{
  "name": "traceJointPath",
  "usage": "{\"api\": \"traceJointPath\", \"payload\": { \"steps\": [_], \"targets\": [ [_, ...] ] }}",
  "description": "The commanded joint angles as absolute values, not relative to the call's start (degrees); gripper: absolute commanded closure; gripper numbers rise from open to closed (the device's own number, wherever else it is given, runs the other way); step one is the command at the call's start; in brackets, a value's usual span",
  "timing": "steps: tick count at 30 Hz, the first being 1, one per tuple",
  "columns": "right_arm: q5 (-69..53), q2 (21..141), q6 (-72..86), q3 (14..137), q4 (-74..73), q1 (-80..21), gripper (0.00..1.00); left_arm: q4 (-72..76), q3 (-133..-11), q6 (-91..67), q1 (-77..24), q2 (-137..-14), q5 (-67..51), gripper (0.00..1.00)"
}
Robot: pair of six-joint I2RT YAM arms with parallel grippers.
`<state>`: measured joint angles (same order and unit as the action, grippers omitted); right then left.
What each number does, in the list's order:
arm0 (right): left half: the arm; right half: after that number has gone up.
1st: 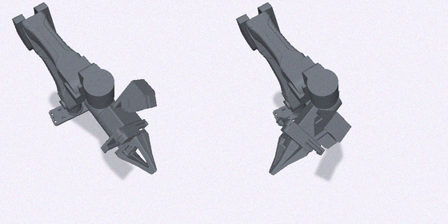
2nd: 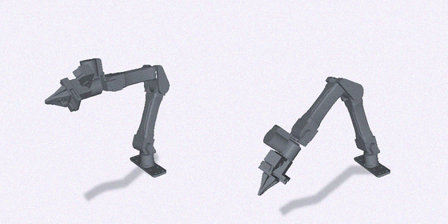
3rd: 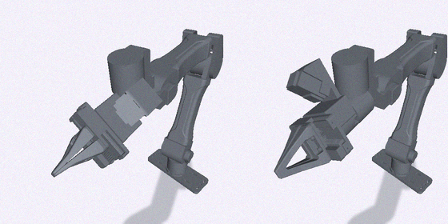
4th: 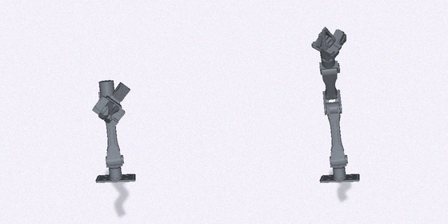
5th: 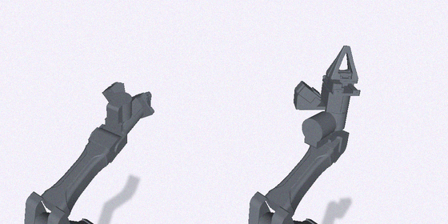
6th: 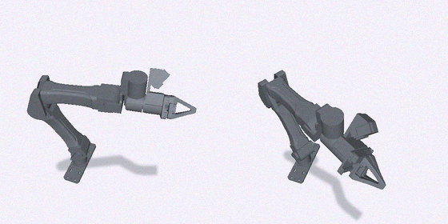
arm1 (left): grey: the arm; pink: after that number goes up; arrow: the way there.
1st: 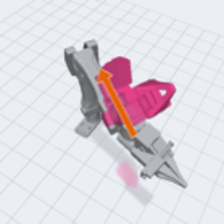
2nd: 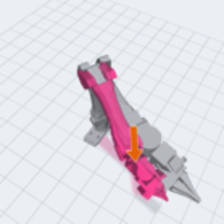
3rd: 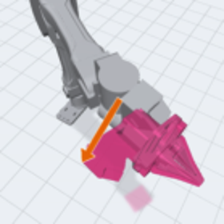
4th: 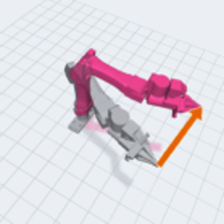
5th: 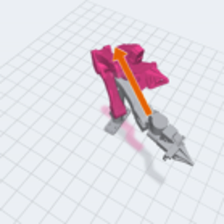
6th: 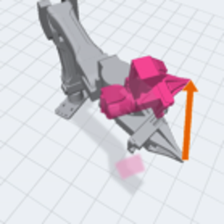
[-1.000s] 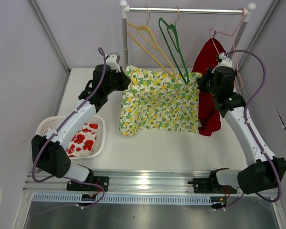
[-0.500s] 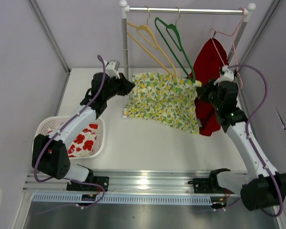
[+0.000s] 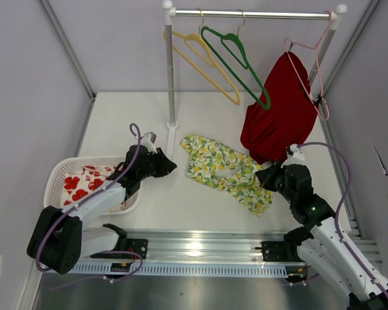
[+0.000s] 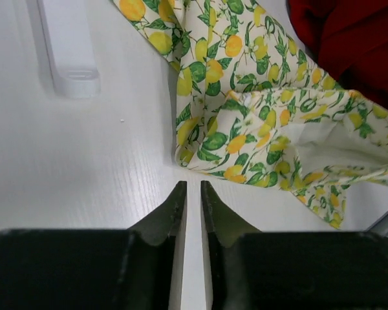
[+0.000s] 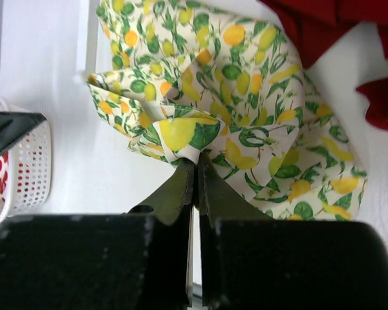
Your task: Place the skirt on the hanger
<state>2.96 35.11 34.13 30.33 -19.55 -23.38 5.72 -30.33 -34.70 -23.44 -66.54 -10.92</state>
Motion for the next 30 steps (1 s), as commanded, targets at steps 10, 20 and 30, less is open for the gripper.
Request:
{"api": "traceJointPath", "payload": {
  "steps": [10, 20, 30],
  "targets": [
    [8.97, 37.70, 37.44, 29.62, -20.92, -27.33, 1.00, 8.88, -39.19, -34.72, -27.95, -77.78, -13.09, 0.38],
    [9.23, 35.59, 39.11, 26.81, -23.82, -29.18, 1.00, 5.55, -38.94, -34.19, -29.79, -79.63, -14.85, 0.31],
    [11.51, 33.31, 39.81, 30.32, -30.14, -32.78, 0.45, -11.06, -39.90, -34.10, -35.85, -79.63, -7.13, 0.37]
  ]
}}
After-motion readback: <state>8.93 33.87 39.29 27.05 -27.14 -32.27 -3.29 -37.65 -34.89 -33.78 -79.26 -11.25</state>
